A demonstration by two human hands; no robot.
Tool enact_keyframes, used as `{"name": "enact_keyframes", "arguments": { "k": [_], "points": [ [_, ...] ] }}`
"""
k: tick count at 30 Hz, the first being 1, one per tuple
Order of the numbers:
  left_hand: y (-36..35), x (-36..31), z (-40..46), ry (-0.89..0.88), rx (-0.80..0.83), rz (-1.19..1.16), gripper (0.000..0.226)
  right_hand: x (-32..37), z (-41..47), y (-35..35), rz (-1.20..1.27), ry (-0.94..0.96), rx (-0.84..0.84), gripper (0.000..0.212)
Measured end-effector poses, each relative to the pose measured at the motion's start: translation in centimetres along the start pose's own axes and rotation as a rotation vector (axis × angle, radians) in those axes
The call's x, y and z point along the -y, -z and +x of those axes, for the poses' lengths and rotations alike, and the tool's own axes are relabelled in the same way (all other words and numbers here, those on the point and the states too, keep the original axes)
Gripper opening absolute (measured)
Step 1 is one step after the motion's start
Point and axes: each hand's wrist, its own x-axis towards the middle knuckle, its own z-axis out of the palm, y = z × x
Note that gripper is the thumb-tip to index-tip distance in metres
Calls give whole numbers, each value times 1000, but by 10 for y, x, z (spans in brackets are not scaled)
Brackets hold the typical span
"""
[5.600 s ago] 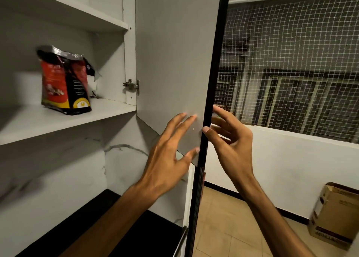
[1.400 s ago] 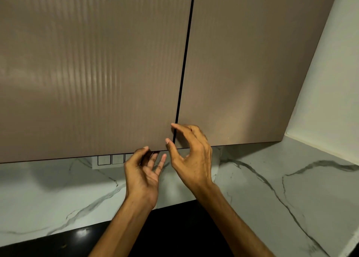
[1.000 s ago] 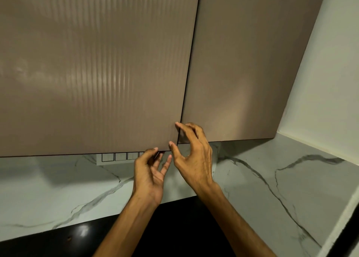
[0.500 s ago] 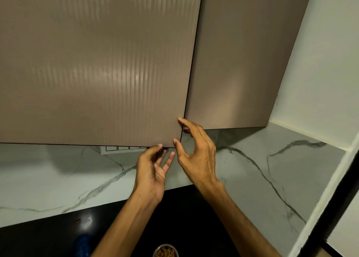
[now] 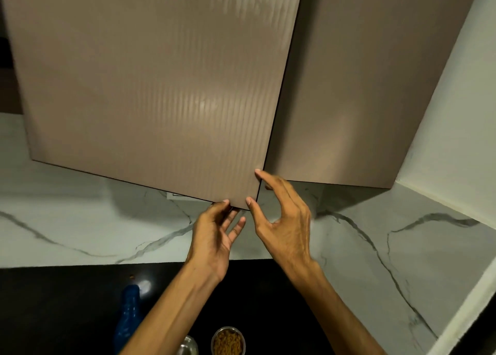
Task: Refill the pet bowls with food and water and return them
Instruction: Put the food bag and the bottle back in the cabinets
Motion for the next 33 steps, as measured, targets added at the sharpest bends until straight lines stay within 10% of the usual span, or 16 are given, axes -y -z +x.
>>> {"name": "enact_keyframes", "arguments": {
  "k": [33],
  "points": [
    [23, -20, -144, -241, -143, 9, 8, 85, -40, 31, 404, 262, 149, 58]
  ]
}}
